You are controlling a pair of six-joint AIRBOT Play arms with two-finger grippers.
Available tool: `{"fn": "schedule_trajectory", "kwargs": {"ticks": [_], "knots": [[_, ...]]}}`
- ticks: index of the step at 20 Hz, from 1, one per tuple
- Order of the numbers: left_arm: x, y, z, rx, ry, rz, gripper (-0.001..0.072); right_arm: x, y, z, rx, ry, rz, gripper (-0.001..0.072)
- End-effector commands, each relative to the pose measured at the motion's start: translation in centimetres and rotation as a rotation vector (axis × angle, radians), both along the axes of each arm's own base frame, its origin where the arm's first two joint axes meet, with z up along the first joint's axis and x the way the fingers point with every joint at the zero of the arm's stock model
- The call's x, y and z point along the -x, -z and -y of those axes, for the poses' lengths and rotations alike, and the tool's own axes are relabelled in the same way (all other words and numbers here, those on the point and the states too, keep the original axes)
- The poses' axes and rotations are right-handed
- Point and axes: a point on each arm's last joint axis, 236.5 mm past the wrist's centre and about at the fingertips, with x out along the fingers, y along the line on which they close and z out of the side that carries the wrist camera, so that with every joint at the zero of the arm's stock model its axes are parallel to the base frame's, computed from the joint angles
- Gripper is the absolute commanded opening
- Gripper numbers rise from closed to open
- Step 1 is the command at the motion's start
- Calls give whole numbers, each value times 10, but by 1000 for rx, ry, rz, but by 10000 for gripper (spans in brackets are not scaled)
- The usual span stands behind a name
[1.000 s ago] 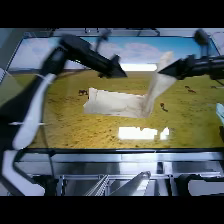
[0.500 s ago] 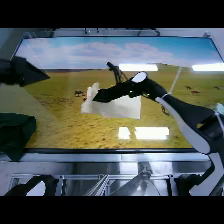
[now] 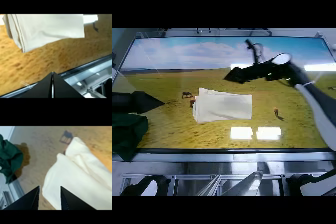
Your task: Fold the shirts.
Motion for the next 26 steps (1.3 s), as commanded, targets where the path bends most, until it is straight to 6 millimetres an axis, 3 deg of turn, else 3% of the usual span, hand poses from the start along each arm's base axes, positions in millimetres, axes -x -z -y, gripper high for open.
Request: {"fn": "schedule_trajectory", "kwargs": {"ticks": [1, 2, 3, 6, 10, 14, 18, 19, 20, 21, 24, 26], "knots": [[12, 19, 2, 5, 4, -34, 15, 17, 7, 121, 184, 148, -129, 336], [14, 22, 3, 9, 5, -43, 15, 29, 24, 147, 213, 219, -199, 572], [16, 25, 4, 13, 5, -54, 15, 38, 42, 162, 217, 278, -252, 703], [21, 32, 12, 65, 11, -86, 16, 62, 102, 170, 209, 360, -387, 703], [24, 27, 23, 127, 23, -94, 15, 63, 152, 137, 175, 364, -482, 703], [30, 28, 25, 130, 40, -113, 15, 68, 176, 91, 79, 330, -578, 701], [32, 28, 26, 131, 47, -120, 16, 76, 182, 53, 41, 284, -598, 698], [32, 28, 26, 131, 47, -120, 16, 74, 179, 46, 23, 284, -583, 681], [32, 28, 26, 132, 46, -120, 16, 69, 172, 39, -8, 287, -570, 423], [32, 28, 26, 132, 46, -120, 16, 63, 161, 34, -50, 273, -534, 33], [32, 28, 25, 131, 46, -120, 15, 39, 117, 43, -101, 298, -421, 19], [32, 28, 25, 130, 46, -120, 16, 12, 69, 86, -81, 390, -271, 18]]}}
